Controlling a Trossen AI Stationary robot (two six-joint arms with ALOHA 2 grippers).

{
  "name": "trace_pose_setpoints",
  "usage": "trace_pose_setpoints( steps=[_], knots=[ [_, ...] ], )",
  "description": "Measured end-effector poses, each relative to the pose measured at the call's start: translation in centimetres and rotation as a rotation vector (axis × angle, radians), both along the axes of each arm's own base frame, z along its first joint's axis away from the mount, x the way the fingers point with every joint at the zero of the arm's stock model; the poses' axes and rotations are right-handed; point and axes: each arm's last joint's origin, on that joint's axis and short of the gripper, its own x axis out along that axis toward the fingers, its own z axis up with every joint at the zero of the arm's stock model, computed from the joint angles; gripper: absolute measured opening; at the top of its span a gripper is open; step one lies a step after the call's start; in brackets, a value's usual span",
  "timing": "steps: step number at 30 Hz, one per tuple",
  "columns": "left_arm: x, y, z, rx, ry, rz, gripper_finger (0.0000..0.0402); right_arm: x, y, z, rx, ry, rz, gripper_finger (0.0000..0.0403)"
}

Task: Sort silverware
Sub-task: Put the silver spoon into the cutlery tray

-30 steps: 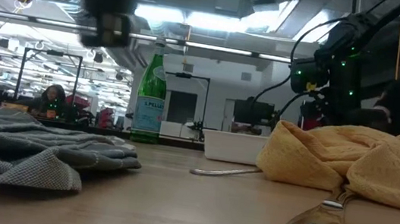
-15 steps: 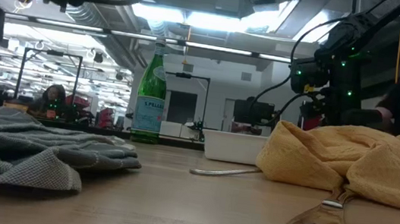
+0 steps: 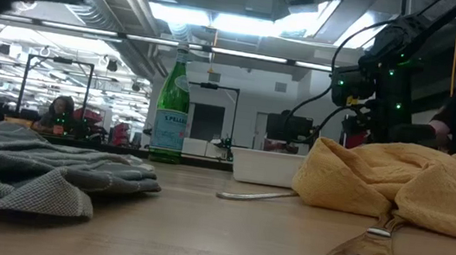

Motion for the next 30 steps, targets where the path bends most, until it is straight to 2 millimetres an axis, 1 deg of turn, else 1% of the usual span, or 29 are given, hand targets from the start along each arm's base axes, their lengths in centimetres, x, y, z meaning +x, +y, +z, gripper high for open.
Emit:
trace_pose_setpoints(
  steps=[5, 10, 15, 20, 23, 30],
  knots=[
    [-0.9, -1.4, 0.0, 0.015, -0.029, -0.047, 0.0139, 0.0, 0.0, 0.0, -0.001, 0.0, -0.046, 0.0145],
    [-1.5, -2.6, 0.0, 0.053, -0.112, -0.078, 0.0139, 0.0, 0.0, 0.0, -0.003, -0.001, -0.093, 0.0144],
    [-1.9, -3.1, 0.0, 0.101, -0.164, -0.09, 0.0139, 0.0, 0.0, 0.0, -0.003, -0.001, -0.093, 0.0144],
    [-2.0, -3.3, -0.1, 0.152, -0.253, -0.142, 0.0139, 0.0, 0.0, 0.0, -0.003, -0.001, -0.093, 0.0144],
    [-1.9, -3.3, -0.5, 0.172, -0.275, -0.175, 0.0139, 0.0, 0.0, 0.0, -0.003, -0.001, -0.093, 0.0144],
    [-1.1, -4.0, -2.2, 0.183, -0.307, -0.241, 0.0139, 0.0, 0.0, 0.0, -0.003, -0.001, -0.093, 0.0144]
  ],
)
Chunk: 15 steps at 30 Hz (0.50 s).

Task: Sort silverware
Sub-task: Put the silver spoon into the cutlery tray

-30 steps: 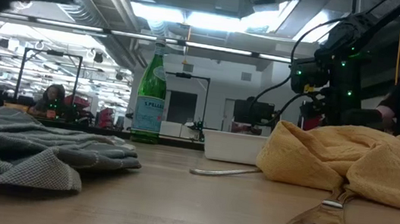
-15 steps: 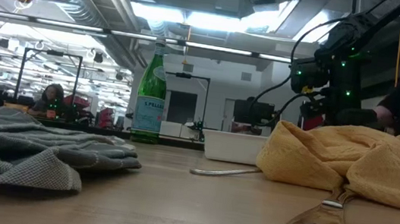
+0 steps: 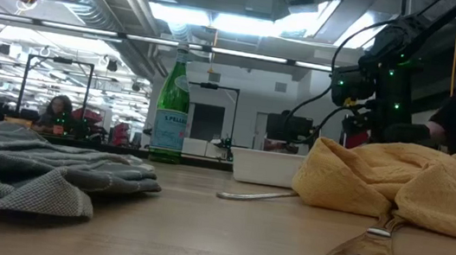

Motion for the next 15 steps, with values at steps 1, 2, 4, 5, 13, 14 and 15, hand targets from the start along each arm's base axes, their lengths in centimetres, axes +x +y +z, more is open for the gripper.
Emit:
trace_pose_setpoints(
  steps=[1, 2, 4, 5, 13, 14, 15],
  knots=[
    [0.1, -0.1, -0.3, 0.002, 0.003, 0.0, 0.0139, 0.0, 0.0, 0.0, 0.0, 0.0, 0.0, 0.0144],
    [0.2, -0.2, -0.6, 0.003, 0.003, 0.0, 0.0139, 0.0, 0.0, 0.0, 0.0, 0.0, 0.0, 0.0144],
    [0.4, -0.4, -1.1, 0.008, 0.006, -0.003, 0.0139, 0.0, 0.0, 0.0, 0.0, 0.0, 0.0, 0.0144],
    [0.5, -0.4, -1.5, 0.017, 0.014, -0.008, 0.0139, 0.0, 0.0, 0.0, 0.0, -0.001, 0.0, 0.0144],
    [0.6, -0.6, -2.3, 0.032, 0.045, -0.002, 0.0139, 0.0, 0.0, 0.0, -0.001, -0.001, 0.0, 0.0144],
    [0.6, -0.6, -2.3, 0.033, 0.046, -0.002, 0.0139, 0.0, 0.0, 0.0, -0.001, -0.001, 0.0, 0.0144],
    [0.6, -0.5, -2.3, 0.034, 0.045, -0.005, 0.0139, 0.0, 0.0, 0.0, -0.001, -0.002, 0.0, 0.0144]
  ],
)
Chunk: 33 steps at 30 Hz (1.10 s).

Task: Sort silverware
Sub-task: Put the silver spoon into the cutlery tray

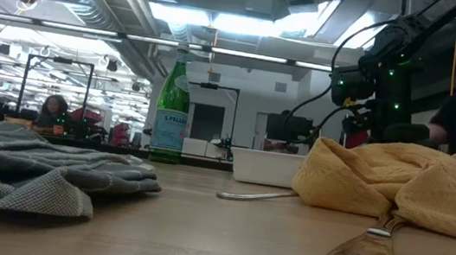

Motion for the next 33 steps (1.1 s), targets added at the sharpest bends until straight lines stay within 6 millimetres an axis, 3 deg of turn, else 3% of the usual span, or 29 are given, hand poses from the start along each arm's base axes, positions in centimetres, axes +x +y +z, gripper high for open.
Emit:
trace_pose_setpoints(
  steps=[6, 17, 25, 33],
  knots=[
    [0.6, 0.6, -0.1, 0.037, -0.051, 0.001, 0.0139, 0.0, 0.0, 0.0, 0.0, 0.0, 0.0, 0.0144],
    [4.0, 4.3, 0.0, 0.125, -0.235, 0.019, 0.0139, 0.0, 0.0, 0.0, 0.0, -0.001, 0.0, 0.0144],
    [6.0, 7.4, 0.4, 0.142, -0.244, 0.211, 0.0139, 0.0, 0.0, 0.0, 0.0, 0.0, 0.001, 0.0144],
    [7.2, 7.2, 2.9, 0.149, -0.219, 0.218, 0.0139, 0.0, 0.0, 0.0, 0.001, 0.001, 0.001, 0.0144]
  ],
)
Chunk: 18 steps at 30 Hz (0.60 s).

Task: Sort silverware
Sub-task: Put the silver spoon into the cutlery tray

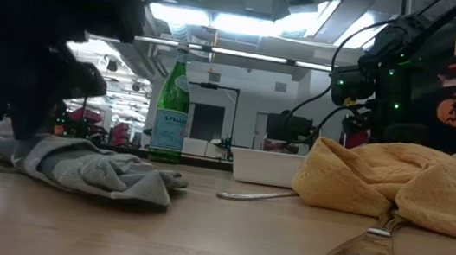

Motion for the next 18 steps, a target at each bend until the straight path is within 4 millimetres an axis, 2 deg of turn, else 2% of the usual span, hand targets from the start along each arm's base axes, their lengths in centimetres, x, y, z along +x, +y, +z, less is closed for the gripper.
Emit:
trace_pose_setpoints(
  steps=[4, 8, 12, 18],
  knots=[
    [0.0, -0.9, 1.1, -0.02, 0.046, 0.051, 0.0139, 0.0, 0.0, 0.0, 0.0, 0.0, 0.0, 0.0144],
    [-0.7, -1.8, 1.2, -0.066, 0.141, 0.212, 0.0139, 0.0, 0.0, 0.0, 0.001, 0.001, 0.0, 0.0144],
    [-1.6, -3.2, 0.9, -0.105, 0.225, 0.358, 0.0139, 0.0, 0.0, 0.0, 0.001, 0.001, 0.0, 0.0144],
    [-3.0, -5.1, -0.3, -0.065, 0.31, 0.369, 0.0139, 0.0, 0.0, 0.0, 0.001, 0.002, 0.0, 0.0144]
  ],
)
